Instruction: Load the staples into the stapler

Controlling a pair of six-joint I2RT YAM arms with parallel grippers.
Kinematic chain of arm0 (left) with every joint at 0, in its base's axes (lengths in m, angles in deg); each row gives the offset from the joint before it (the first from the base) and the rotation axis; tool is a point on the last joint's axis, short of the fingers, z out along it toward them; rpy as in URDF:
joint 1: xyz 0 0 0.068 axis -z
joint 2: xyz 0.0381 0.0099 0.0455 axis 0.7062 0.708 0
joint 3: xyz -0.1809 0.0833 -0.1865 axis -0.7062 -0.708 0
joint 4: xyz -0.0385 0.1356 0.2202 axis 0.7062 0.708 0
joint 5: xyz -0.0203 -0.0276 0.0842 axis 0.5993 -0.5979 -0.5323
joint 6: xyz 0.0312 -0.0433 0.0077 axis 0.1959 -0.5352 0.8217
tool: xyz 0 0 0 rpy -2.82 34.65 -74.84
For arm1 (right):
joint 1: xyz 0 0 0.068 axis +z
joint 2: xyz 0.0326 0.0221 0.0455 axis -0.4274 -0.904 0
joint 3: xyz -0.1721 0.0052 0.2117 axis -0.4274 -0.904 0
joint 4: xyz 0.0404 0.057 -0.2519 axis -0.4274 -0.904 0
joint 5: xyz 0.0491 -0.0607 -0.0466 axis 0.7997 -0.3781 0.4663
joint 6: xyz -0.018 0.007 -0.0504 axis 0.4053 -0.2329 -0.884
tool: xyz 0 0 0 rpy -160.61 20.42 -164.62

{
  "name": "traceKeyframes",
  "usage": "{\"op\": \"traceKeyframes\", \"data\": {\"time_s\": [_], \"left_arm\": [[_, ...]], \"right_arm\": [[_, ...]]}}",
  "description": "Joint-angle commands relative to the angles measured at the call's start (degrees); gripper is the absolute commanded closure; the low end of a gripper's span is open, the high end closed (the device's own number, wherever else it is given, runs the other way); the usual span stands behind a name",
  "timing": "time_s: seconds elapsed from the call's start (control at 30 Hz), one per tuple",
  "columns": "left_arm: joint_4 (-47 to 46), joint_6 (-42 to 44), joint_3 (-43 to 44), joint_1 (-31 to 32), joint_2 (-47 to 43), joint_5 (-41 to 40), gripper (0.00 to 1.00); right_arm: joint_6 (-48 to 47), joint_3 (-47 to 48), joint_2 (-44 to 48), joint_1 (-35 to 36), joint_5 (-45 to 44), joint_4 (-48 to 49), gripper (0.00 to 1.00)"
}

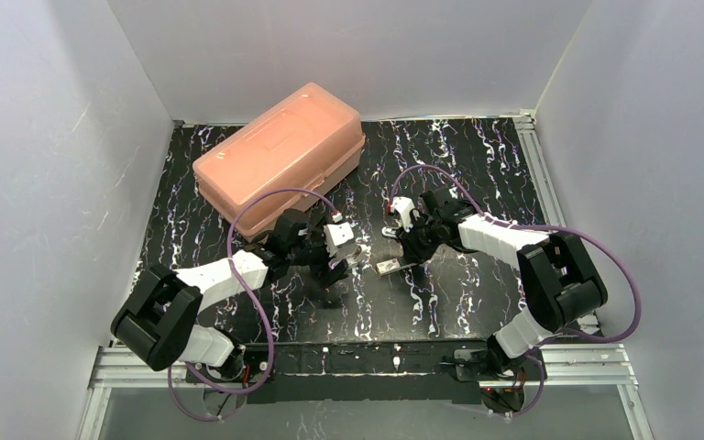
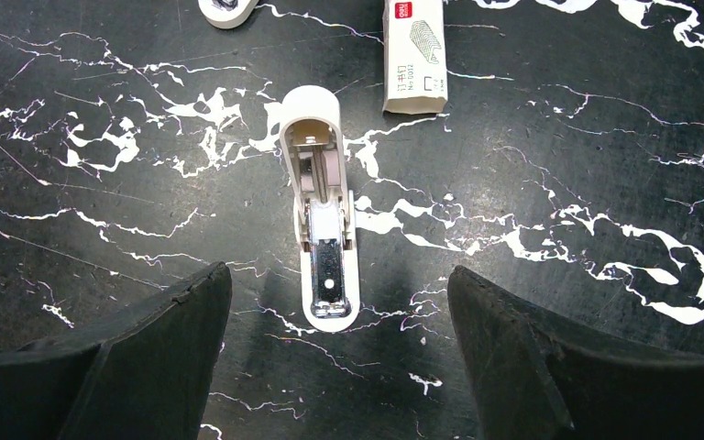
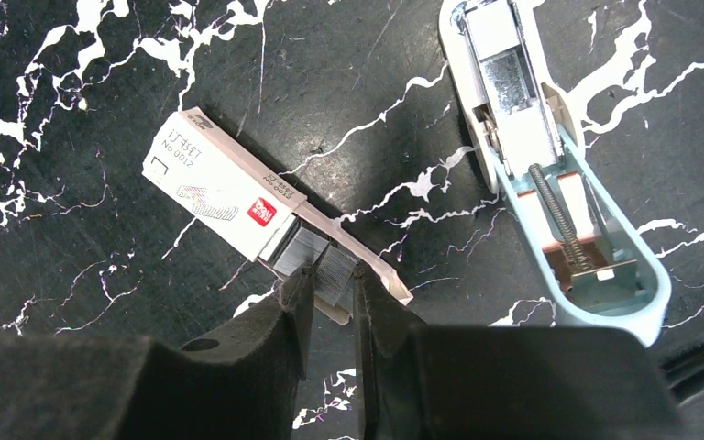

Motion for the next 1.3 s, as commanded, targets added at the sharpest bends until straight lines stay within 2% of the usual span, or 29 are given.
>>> {"op": "traceKeyframes", "data": {"time_s": [0.0, 0.3, 0.73, 0.97, 1.27], "left_arm": [[0.8, 0.8, 1.3, -0.2, -0.7, 1.1, 0.14], [0.8, 1.1, 1.2, -0.2, -0.7, 1.2, 0.14], [0.9, 1.1, 1.3, -0.2, -0.6, 1.2, 0.14], [0.8, 1.1, 1.3, -0.2, -0.6, 1.2, 0.14], [0.8, 1.3, 1.3, -0.2, -0.6, 1.3, 0.14]], "right_arm": [[-0.3, 1.7, 0.9, 0.1, -2.6, 0.5, 0.71], [-0.4, 1.9, 1.0, 0.1, -3.6, 0.0, 0.71], [-0.1, 1.5, 0.9, 0.9, -4.0, -0.2, 0.63], [0.0, 1.4, 0.5, 1.0, -3.9, -0.1, 0.67], [0.0, 2.0, 0.4, 1.1, -3.9, -0.7, 0.79]]}}
